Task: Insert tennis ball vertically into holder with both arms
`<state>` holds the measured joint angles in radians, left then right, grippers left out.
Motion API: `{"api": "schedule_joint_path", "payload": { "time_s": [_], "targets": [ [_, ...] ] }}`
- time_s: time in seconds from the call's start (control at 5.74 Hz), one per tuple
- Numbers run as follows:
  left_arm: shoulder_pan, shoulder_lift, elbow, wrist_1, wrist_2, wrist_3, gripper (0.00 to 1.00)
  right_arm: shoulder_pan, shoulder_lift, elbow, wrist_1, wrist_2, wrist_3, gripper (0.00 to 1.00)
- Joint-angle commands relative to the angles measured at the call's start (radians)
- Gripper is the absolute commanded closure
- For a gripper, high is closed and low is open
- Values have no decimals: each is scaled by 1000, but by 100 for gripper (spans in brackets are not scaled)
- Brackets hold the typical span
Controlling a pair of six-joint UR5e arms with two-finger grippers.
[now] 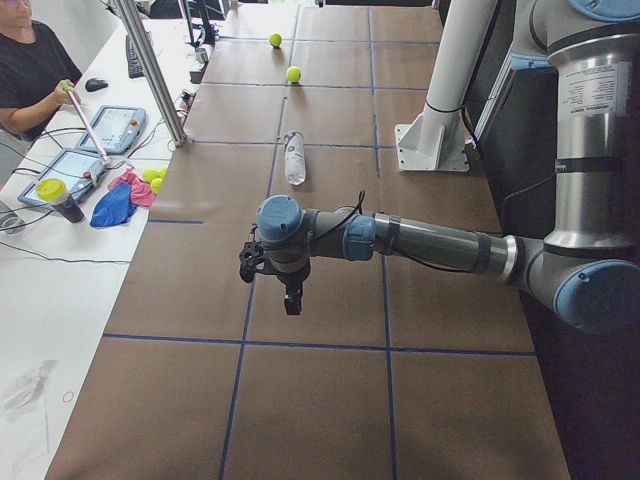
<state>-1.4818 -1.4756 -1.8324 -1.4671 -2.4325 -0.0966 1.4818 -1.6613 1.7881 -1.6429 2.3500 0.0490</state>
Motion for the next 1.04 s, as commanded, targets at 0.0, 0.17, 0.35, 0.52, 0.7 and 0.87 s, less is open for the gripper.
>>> {"api": "schedule_joint_path", "payload": {
  "time_s": [0.0,0.17,0.35,0.52,0.7,0.87],
  "targets": [
    [0,12,-2,-5,10,2,0,0,0,7,0,0,0,0],
    [0,12,-2,-6,12,2,0,0,0,7,0,0,0,0],
    [0,12,-2,-4,10,2,0,0,0,4,0,0,-1,0],
    [-2,14,-25,-3,10,2,0,0,2,-1,0,0,-1,0],
    [1,41,-65,7,12,-2,0,0,2,-1,0,2,-1,0],
    [5,40,-59,4,24,-5,0,0,2,-4,0,0,-1,0]
  ]
}}
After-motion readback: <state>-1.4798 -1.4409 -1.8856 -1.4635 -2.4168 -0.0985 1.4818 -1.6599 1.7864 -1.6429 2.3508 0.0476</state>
